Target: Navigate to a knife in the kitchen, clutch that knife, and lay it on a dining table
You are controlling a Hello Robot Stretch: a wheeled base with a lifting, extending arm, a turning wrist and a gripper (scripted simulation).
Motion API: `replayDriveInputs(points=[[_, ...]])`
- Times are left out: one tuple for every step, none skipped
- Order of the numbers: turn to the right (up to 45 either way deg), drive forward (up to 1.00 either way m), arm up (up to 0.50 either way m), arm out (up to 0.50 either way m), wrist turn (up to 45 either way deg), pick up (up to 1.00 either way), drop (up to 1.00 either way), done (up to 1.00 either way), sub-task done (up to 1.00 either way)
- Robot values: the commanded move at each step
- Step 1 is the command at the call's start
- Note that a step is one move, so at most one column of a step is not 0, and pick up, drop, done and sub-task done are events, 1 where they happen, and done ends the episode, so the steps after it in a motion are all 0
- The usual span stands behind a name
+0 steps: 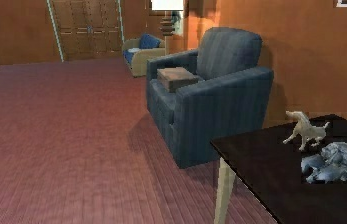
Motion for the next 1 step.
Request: replayDriveInputs(points=[[0.0,0.00,0.00,-0.10,0.0,0.00,0.00,0.00,0.00]])
